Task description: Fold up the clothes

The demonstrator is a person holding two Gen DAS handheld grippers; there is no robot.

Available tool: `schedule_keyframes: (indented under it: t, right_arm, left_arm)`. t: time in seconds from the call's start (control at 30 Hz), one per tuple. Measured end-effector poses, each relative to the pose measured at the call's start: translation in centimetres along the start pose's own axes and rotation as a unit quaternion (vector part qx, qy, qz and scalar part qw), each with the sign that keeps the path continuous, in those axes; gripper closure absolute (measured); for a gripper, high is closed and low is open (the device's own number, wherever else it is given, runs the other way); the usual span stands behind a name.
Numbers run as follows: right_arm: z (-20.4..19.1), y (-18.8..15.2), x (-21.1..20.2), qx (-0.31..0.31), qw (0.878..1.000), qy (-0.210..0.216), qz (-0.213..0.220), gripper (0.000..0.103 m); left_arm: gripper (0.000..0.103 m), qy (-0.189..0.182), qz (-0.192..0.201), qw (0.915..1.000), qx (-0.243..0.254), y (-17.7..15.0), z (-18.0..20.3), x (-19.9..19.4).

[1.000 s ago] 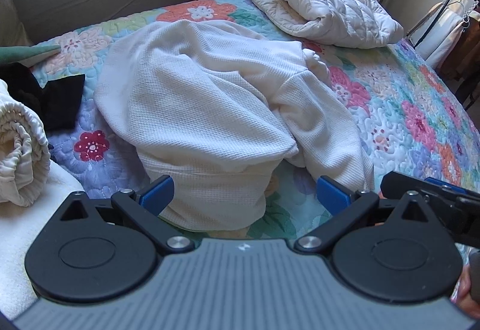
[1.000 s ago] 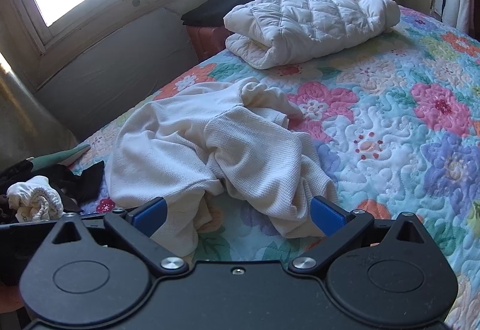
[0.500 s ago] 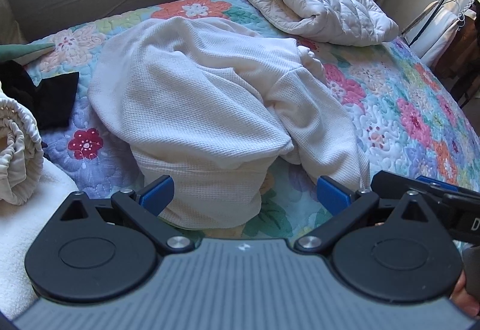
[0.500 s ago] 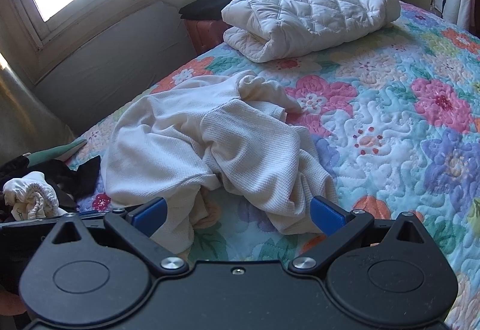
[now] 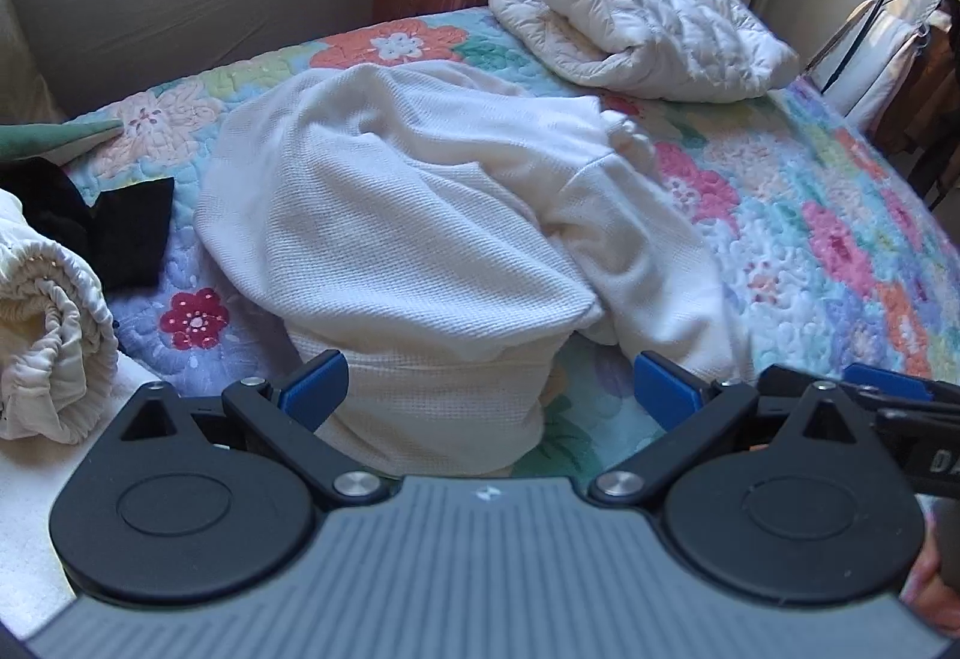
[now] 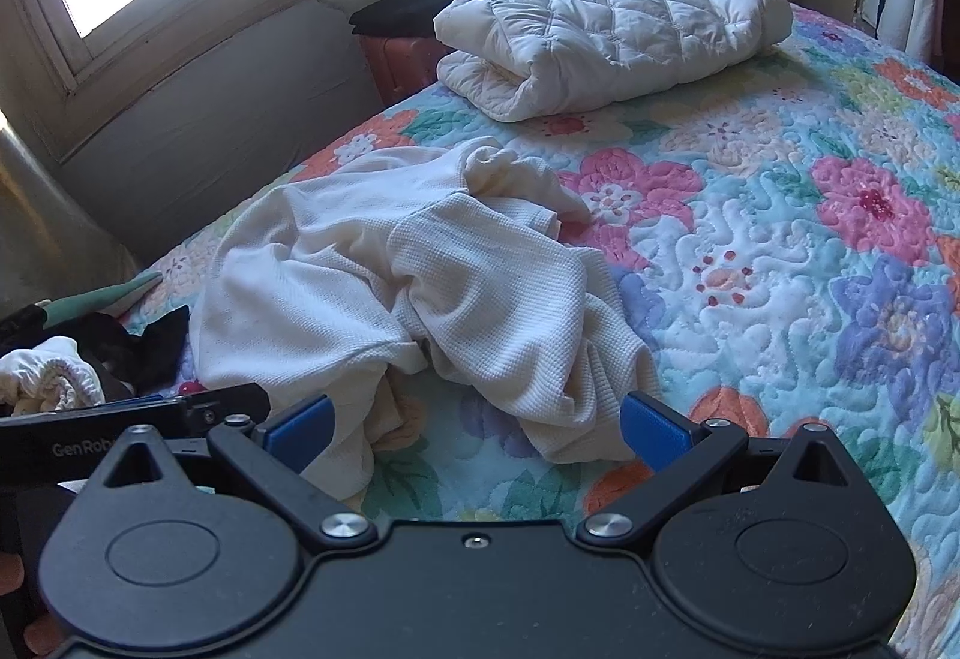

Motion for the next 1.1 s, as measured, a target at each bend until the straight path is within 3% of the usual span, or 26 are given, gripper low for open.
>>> schedule_keyframes:
  t: [0.27, 0.43, 0.5, 0.6, 0.77, 0.87, 1.03, 1.1]
  right_arm:
    - [1.3, 1.5, 3.3, 0.116, 0.99, 0.073, -0.04, 0.0]
    - [0.2, 4.3, 7.0, 0.087, 0.994, 0.049, -0.05, 0.0]
    - [0.1, 6.0, 8.3, 0.095, 0.992, 0.071, -0.045, 0.0]
    - [0.4, 8.0, 10.5, 0.105, 0.992, 0.066, -0.006, 0.0]
    - [2.7, 8.2, 14.5, 0.181, 0.98, 0.076, -0.021, 0.0]
    - [3.6, 8.2, 16.3, 0.222, 0.97, 0.1, -0.024, 0.0]
    - [1.5, 7.5, 19.9, 0.198, 0.972, 0.104, -0.069, 0.0]
    - [0.1, 7.3, 20.5, 0.166, 0.979, 0.094, -0.076, 0.0]
  left_arm:
    - [0.002, 0.064, 0.023, 0.9977, -0.008, 1.7, -3.1, 1.4]
    - [0.003, 0.101, 0.039, 0.9941, 0.001, 4.7, -3.7, 2.3]
    - [0.003, 0.105, 0.021, 0.9942, -0.014, 5.4, -4.7, 3.8]
    - [0.003, 0.114, -0.005, 0.9931, -0.028, 4.8, -5.7, 6.3]
    - [0.0, 0.106, -0.028, 0.9932, -0.039, 3.1, -6.6, 9.2]
    - [0.0, 0.086, -0.034, 0.9923, -0.082, 2.5, -7.7, 9.9]
    - [0.0, 0.044, -0.05, 0.9819, -0.177, 0.6, -10.1, 12.6]
    - [0.0, 0.037, -0.043, 0.9816, -0.182, 0.3, -10.3, 12.9]
Point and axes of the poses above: each gripper's, at about its wrist camera, not at the fingertips, and x roughly the way its jaws point, z to its right, y to its top, the point moved 5 cm from there along x, roughly the way its jaws point, and after that the axes turned 8 degrees about -y, right-handed, at the moved point
